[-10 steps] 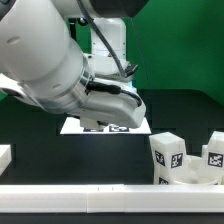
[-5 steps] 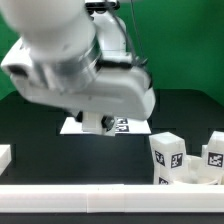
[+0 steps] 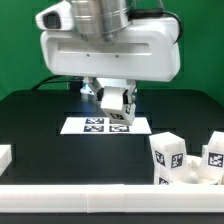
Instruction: Assemble stool
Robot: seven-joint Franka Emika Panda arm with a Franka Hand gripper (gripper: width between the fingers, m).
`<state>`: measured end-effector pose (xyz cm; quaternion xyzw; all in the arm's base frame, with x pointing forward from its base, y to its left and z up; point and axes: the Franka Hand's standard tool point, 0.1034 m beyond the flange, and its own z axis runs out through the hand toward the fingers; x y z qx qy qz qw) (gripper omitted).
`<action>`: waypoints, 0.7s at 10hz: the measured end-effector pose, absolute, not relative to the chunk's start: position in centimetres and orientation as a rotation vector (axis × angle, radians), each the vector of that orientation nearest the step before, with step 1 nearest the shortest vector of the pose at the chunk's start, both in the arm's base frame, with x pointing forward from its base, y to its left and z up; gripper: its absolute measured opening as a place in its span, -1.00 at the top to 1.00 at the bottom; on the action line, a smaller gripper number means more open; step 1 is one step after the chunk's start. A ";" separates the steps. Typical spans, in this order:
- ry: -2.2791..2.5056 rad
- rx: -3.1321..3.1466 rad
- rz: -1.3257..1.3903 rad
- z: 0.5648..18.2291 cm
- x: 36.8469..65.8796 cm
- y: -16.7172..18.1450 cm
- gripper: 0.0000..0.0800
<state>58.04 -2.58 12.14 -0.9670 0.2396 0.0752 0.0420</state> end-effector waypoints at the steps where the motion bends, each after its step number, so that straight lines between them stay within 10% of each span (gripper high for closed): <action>1: 0.728 -2.972 0.123 12.0 58.4 -2.3 0.16; 7: 0.615 -2.990 -0.540 12.8 59.0 2.9 0.16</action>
Offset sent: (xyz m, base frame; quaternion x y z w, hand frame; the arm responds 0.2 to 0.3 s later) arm -0.0080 0.0011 0.0041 -0.0233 0.1617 -0.0741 0.9838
